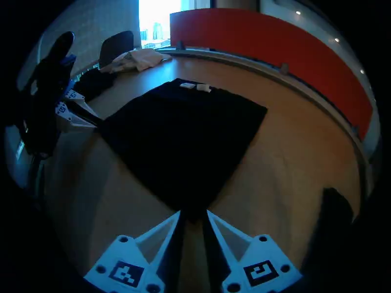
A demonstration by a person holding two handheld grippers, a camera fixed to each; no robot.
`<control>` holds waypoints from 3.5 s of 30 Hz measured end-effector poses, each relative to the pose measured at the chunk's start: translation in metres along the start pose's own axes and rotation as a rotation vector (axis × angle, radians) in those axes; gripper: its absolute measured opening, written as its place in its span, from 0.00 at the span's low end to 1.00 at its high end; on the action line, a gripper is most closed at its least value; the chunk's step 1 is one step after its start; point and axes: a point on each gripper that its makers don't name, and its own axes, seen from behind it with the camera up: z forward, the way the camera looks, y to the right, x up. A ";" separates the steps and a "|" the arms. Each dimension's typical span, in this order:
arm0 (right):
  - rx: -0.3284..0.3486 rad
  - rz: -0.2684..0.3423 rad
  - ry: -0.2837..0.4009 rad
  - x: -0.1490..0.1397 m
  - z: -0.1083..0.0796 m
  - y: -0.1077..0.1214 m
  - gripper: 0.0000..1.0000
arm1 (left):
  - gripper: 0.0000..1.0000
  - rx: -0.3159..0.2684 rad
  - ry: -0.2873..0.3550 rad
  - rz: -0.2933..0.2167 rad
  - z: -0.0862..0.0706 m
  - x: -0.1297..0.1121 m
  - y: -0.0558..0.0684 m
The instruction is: Fold towel
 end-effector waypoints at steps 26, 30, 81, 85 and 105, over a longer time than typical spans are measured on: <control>0.012 0.014 0.027 0.014 -0.013 0.000 0.14 | 0.07 -0.015 0.010 -0.099 -0.009 0.008 0.000; 0.012 0.014 0.052 0.025 -0.020 0.000 0.15 | 0.07 -0.016 0.016 -0.113 -0.017 0.014 0.000; 0.024 0.019 0.146 0.069 -0.064 0.000 0.12 | 0.01 -0.057 0.028 -0.169 -0.054 0.049 0.001; 0.026 0.023 0.156 0.074 -0.073 0.000 0.12 | 0.01 -0.065 0.036 -0.190 -0.066 0.055 0.002; 0.056 0.039 0.167 0.085 -0.110 -0.014 0.12 | 0.01 -0.098 0.046 -0.259 -0.114 0.053 0.019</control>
